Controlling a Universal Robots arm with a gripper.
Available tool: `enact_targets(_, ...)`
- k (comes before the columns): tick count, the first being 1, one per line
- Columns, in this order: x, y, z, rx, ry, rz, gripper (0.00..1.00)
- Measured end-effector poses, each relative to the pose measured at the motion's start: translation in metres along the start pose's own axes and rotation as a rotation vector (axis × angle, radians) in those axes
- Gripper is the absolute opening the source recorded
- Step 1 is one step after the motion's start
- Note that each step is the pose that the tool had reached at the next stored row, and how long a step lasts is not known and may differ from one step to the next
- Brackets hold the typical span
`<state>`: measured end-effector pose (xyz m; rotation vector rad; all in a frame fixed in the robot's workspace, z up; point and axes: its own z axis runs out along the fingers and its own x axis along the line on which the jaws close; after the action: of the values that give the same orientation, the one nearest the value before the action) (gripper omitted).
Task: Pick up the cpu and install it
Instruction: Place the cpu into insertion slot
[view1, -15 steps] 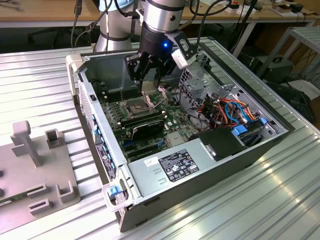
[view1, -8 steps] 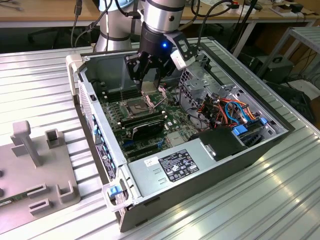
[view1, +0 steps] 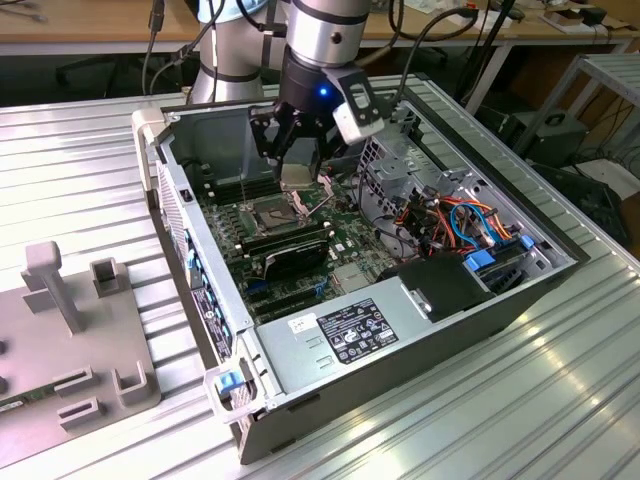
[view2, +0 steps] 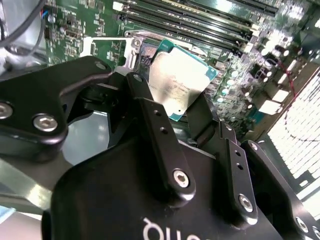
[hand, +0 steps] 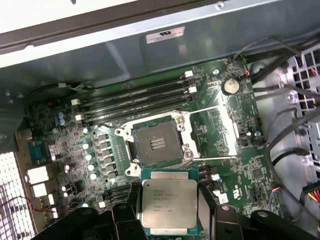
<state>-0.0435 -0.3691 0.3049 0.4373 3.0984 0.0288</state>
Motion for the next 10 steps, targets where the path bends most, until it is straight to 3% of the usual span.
enact_targets(10,0.0000,0.0000,0.0014,0.0019,-0.0038,0.187,0.55)
